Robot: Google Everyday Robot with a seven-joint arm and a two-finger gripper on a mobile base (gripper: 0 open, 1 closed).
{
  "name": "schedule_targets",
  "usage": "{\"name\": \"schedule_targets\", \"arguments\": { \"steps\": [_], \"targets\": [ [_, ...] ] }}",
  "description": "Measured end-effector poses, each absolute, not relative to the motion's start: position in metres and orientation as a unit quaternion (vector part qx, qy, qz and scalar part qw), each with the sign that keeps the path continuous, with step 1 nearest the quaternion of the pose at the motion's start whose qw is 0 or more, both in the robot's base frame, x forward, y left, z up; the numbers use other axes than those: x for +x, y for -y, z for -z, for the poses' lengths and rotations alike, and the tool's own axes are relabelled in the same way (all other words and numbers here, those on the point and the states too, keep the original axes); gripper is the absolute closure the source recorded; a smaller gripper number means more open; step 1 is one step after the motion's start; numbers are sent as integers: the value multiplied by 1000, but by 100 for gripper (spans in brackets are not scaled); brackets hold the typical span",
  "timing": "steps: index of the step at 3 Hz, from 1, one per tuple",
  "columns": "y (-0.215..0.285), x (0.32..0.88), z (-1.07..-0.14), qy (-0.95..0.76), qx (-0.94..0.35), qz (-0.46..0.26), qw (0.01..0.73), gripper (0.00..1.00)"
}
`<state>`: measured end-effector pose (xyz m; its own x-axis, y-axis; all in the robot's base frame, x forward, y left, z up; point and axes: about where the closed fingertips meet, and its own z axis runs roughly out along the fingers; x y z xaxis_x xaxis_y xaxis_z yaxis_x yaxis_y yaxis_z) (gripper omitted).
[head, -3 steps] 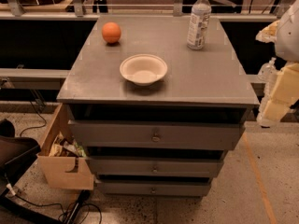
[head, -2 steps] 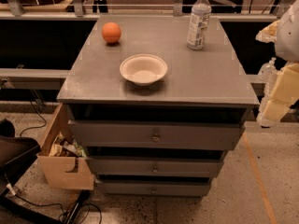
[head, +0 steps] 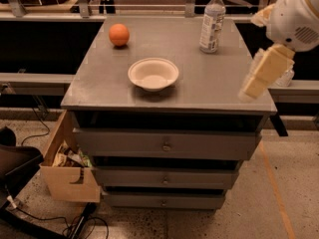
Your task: Pick orange
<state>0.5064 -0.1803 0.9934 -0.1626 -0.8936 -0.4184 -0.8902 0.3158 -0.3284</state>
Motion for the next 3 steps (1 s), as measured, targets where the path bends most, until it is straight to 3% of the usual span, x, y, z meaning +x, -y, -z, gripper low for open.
{"name": "schedule_targets", "arguments": {
  "steps": [2,3],
  "targets": [
    [121,603,-1029,-723,-509,-99,457,0],
    [82,645,-1034,-716,-468,-131,501,0]
  ]
}}
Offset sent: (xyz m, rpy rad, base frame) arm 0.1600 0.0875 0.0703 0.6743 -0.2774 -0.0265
